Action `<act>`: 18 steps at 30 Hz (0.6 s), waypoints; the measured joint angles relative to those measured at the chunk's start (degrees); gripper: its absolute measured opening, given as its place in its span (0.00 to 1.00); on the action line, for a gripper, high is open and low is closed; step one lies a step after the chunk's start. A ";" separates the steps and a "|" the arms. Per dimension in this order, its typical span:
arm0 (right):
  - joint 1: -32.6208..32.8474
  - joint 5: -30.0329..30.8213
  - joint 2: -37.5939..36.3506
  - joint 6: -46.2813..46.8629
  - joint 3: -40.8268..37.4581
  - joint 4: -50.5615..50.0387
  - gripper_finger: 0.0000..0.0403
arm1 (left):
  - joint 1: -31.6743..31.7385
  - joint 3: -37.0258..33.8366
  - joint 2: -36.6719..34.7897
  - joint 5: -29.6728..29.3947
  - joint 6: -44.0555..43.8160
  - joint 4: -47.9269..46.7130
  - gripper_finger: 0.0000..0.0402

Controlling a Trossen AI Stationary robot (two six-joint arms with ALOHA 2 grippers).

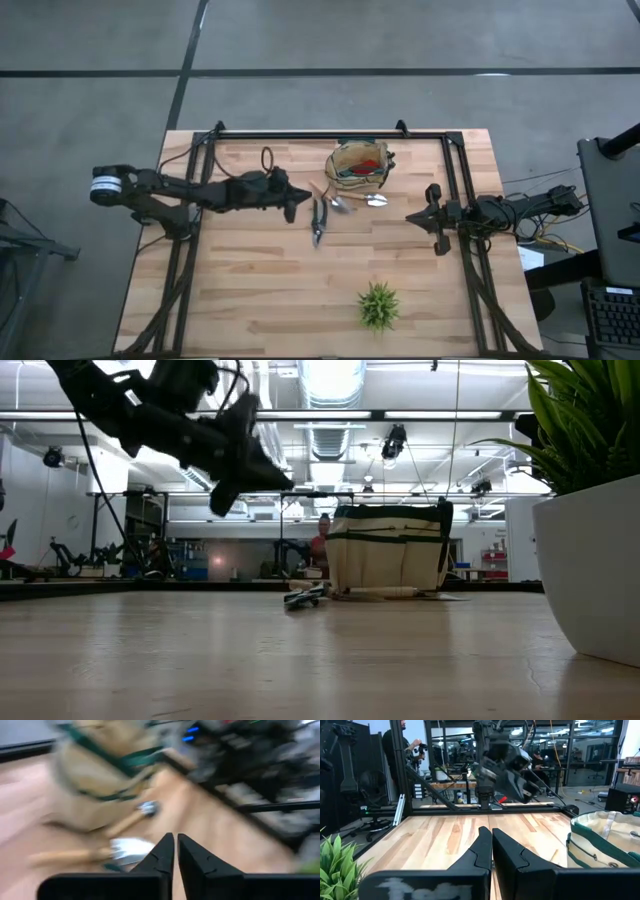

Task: Pick & Place Garden tools in Gardening bag
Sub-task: Put the green shear scissors into the gardening bag

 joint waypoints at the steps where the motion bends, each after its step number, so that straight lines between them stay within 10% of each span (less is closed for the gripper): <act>1: 0.02 0.01 0.02 -0.12 0.00 0.00 0.02 | 0.00 0.13 0.49 -2.26 0.67 -1.46 0.09; 18: 0.02 0.01 0.02 0.08 0.00 0.00 0.02 | 0.50 15.14 24.03 -5.78 8.50 -4.83 0.41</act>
